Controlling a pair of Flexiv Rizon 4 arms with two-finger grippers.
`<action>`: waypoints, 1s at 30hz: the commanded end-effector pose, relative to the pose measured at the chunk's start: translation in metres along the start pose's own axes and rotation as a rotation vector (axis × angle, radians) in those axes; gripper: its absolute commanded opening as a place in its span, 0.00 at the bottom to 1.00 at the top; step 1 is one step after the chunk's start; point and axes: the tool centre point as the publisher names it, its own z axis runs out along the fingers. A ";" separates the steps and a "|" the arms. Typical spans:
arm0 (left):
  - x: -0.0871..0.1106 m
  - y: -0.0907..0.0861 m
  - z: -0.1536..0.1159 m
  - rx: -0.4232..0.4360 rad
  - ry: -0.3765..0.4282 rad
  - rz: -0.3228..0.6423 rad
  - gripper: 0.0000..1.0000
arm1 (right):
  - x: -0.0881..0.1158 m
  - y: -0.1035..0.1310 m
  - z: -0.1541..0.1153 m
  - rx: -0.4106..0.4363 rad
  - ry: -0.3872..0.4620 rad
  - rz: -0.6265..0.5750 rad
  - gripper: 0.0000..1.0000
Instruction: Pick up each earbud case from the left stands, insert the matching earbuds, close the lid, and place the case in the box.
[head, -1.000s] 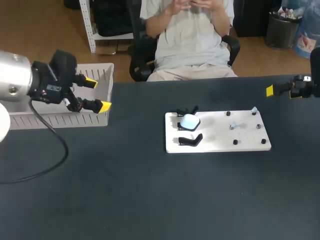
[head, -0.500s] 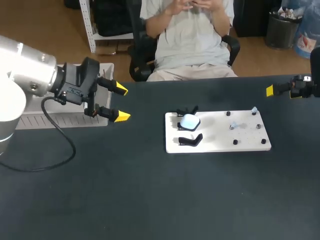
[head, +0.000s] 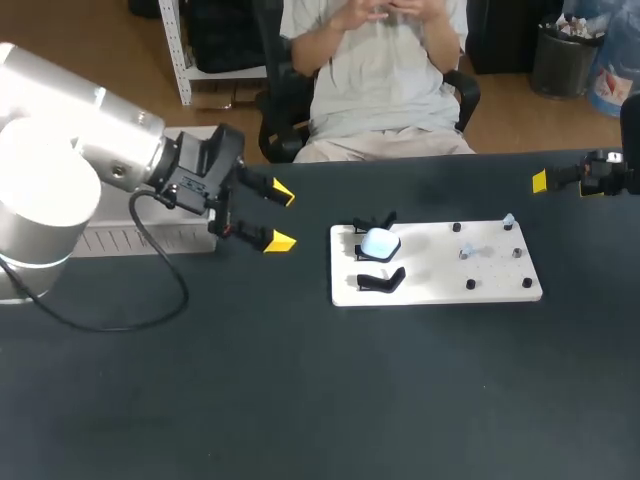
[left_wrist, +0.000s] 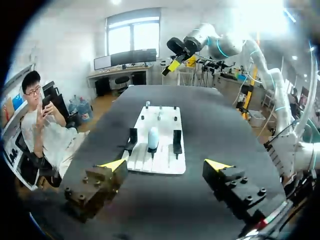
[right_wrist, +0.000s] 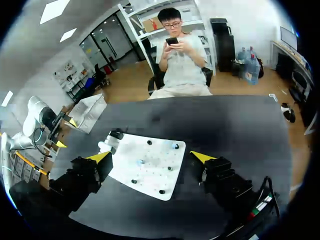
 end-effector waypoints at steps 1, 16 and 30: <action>0.001 0.007 0.015 0.027 -0.017 0.001 1.00 | 0.000 -0.001 0.001 -0.002 0.000 -0.001 1.00; -0.001 0.012 0.058 0.056 -0.080 0.016 0.75 | 0.000 -0.001 0.001 -0.002 0.000 -0.001 1.00; -0.002 0.025 0.093 0.058 -0.157 0.029 0.61 | 0.000 -0.001 0.001 -0.002 0.000 -0.001 1.00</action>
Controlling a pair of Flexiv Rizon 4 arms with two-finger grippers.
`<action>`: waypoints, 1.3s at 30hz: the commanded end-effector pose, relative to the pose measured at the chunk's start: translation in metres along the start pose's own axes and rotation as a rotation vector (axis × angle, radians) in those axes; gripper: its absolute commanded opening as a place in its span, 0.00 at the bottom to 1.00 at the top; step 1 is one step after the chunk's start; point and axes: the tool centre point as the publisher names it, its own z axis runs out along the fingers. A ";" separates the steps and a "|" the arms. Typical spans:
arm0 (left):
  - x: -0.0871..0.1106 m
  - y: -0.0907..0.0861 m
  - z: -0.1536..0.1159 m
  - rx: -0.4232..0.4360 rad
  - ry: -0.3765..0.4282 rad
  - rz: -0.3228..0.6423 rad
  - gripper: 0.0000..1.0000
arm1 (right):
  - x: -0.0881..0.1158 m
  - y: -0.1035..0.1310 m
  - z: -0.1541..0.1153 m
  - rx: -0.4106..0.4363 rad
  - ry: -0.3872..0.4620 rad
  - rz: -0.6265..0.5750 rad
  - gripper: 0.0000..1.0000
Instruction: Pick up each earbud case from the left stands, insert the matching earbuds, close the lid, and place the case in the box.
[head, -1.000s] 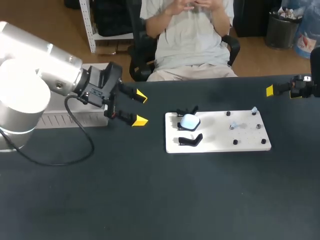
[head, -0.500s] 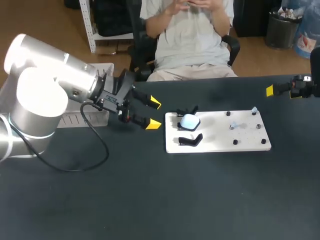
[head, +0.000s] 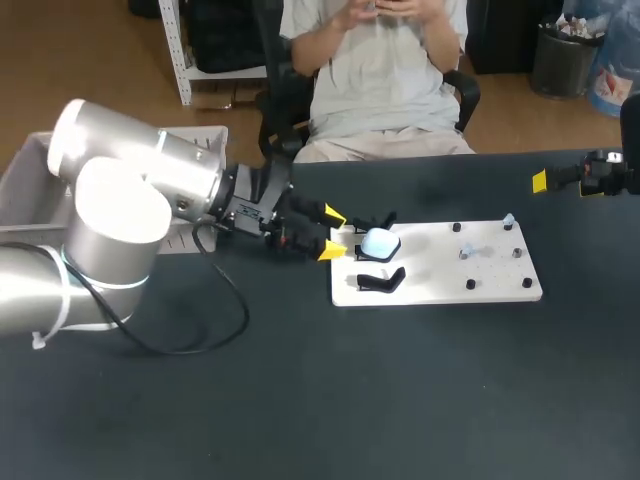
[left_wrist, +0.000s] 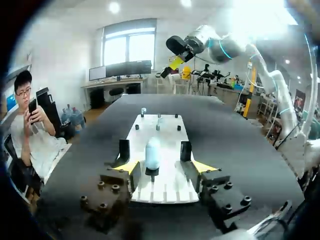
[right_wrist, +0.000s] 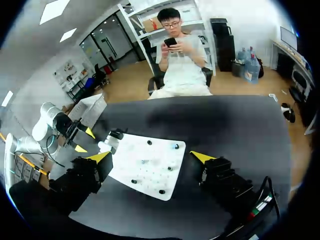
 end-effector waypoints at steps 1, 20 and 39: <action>0.002 0.012 0.008 0.017 -0.020 0.012 0.60 | 0.000 -0.001 0.001 -0.002 0.000 -0.001 1.00; 0.007 0.019 0.036 0.053 -0.019 0.016 0.49 | 0.000 -0.001 0.001 -0.002 0.000 -0.001 1.00; 0.010 0.020 0.053 0.041 -0.021 0.004 0.40 | 0.000 -0.001 0.001 -0.002 0.000 -0.001 1.00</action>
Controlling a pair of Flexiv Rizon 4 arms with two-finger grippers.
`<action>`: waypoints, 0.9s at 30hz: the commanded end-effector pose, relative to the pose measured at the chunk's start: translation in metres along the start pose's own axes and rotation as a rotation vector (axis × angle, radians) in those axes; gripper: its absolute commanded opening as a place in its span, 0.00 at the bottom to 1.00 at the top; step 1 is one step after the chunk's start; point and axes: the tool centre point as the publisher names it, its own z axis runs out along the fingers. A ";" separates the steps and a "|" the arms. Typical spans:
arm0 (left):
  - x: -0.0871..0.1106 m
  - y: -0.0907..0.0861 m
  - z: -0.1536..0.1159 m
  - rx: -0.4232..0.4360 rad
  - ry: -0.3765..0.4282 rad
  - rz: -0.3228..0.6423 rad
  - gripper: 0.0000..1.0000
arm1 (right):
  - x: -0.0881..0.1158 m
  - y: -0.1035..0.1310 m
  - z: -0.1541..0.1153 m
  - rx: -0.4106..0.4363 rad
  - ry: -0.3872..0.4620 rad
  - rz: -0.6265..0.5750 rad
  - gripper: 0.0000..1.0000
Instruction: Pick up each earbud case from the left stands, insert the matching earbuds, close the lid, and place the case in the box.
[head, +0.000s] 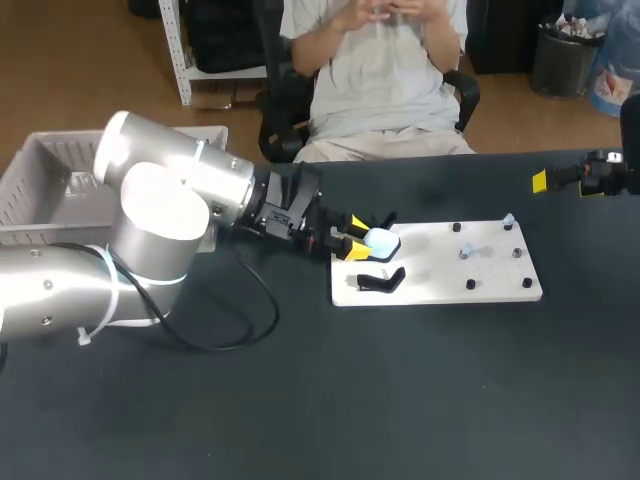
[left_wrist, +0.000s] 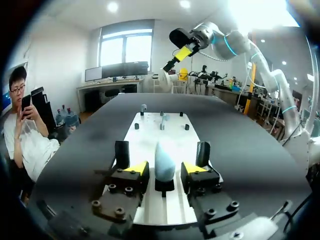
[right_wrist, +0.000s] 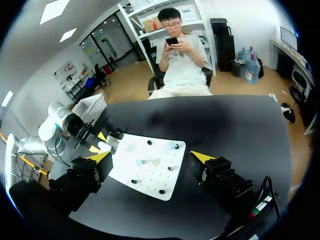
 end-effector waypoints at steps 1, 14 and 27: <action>0.001 0.003 0.006 -0.001 -0.008 0.000 0.39 | 0.000 -0.001 0.001 -0.002 0.000 -0.001 1.00; 0.003 0.005 0.013 -0.011 -0.011 -0.017 0.40 | 0.000 -0.001 0.001 -0.002 0.000 -0.001 1.00; 0.003 0.004 0.016 -0.008 -0.003 0.009 0.39 | 0.000 -0.001 0.001 -0.002 0.000 -0.001 1.00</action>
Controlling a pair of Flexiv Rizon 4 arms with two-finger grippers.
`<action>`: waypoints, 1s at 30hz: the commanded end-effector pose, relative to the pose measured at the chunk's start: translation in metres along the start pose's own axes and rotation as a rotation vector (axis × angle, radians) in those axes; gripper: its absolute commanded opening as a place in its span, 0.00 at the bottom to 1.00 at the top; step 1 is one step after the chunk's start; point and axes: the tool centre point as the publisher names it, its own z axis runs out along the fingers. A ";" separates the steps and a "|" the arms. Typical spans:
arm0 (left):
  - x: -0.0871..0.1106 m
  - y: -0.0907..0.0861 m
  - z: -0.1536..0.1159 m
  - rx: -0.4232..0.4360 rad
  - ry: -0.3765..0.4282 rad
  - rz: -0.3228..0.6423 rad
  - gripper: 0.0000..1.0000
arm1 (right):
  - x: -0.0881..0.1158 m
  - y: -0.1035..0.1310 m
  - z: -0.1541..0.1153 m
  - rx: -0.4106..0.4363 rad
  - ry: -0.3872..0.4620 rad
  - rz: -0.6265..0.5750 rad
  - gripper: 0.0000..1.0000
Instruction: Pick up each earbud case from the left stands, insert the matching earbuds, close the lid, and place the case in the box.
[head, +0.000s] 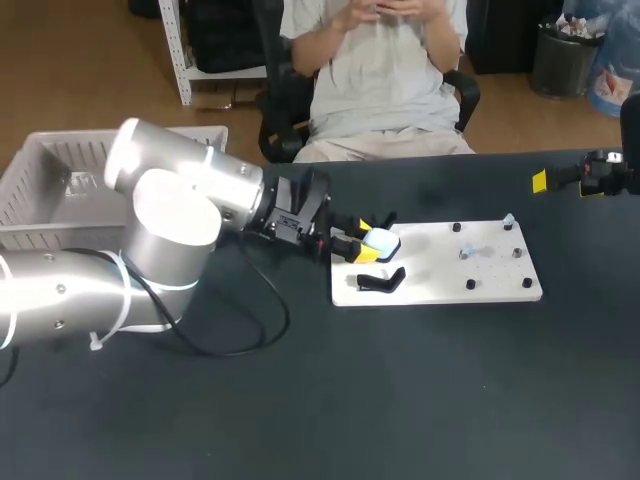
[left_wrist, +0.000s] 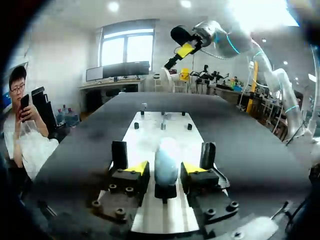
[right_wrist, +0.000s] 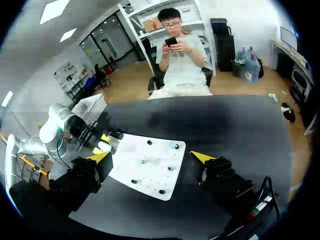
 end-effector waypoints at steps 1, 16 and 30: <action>0.001 0.003 0.003 0.004 -0.002 0.008 0.39 | 0.000 -0.001 0.001 -0.002 0.000 -0.001 1.00; 0.001 0.002 0.004 0.008 -0.004 0.028 0.36 | 0.000 -0.001 0.001 -0.002 0.000 -0.001 1.00; 0.000 0.002 0.004 -0.004 -0.017 0.040 0.00 | 0.000 -0.001 0.001 -0.002 0.000 -0.001 1.00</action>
